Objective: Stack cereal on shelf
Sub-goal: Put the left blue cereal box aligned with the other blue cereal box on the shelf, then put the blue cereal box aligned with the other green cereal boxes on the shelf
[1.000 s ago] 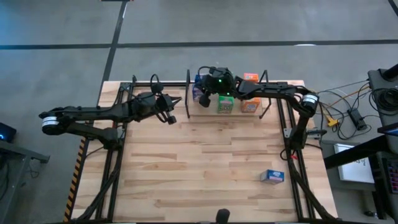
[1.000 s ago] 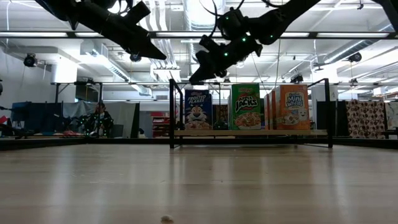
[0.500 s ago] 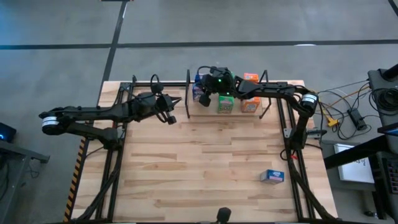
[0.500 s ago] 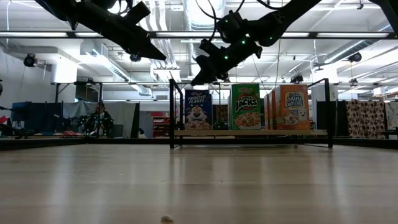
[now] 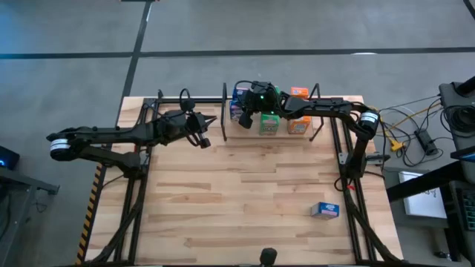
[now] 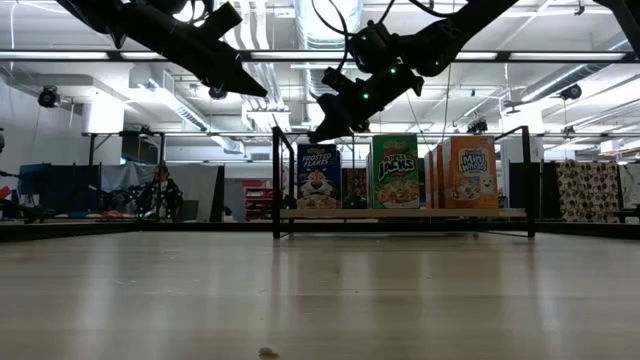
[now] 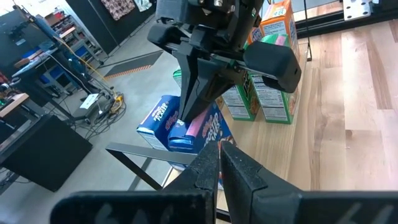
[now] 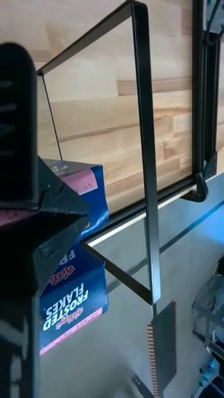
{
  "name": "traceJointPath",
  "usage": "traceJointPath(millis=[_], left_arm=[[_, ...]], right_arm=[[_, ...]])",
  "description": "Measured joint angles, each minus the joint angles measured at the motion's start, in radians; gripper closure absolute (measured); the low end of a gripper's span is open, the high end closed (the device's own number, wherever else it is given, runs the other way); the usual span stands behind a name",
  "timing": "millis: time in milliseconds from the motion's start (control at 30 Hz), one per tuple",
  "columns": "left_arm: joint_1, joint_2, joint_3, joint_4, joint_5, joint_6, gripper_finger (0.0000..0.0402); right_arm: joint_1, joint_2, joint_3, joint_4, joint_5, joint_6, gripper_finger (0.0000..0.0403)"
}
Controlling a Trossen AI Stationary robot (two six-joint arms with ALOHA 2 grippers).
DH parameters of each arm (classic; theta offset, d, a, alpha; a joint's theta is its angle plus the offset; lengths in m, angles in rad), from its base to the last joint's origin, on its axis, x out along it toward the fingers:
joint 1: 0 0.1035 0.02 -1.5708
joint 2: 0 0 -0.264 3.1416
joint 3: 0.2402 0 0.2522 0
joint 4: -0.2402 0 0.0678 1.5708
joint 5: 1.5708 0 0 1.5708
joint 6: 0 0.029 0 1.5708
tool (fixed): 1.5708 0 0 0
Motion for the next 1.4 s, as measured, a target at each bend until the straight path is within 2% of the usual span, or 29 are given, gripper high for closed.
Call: traceJointPath(millis=[233,1067,1300,1400], left_arm=[[0.0,0.0,0.0,0.0,0.0,0.0,0.0401],[0.0,0.0,0.0,0.0,0.0,0.0,0.0401],[0.0,0.0,0.0,0.001,0.0,0.003,0.0401],[0.0,0.0,0.0,0.011,0.001,0.011,0.0401]], right_arm=[[0.0,0.0,0.0,-0.02,0.073,0.008,0.0394],[0.007,-0.015,0.0,-0.037,0.076,0.062,0.0394],[0.029,-0.088,-0.001,-0.066,0.077,0.075,0.0394],[0.057,-0.15,-0.001,-0.131,0.075,0.109,0.0394]])
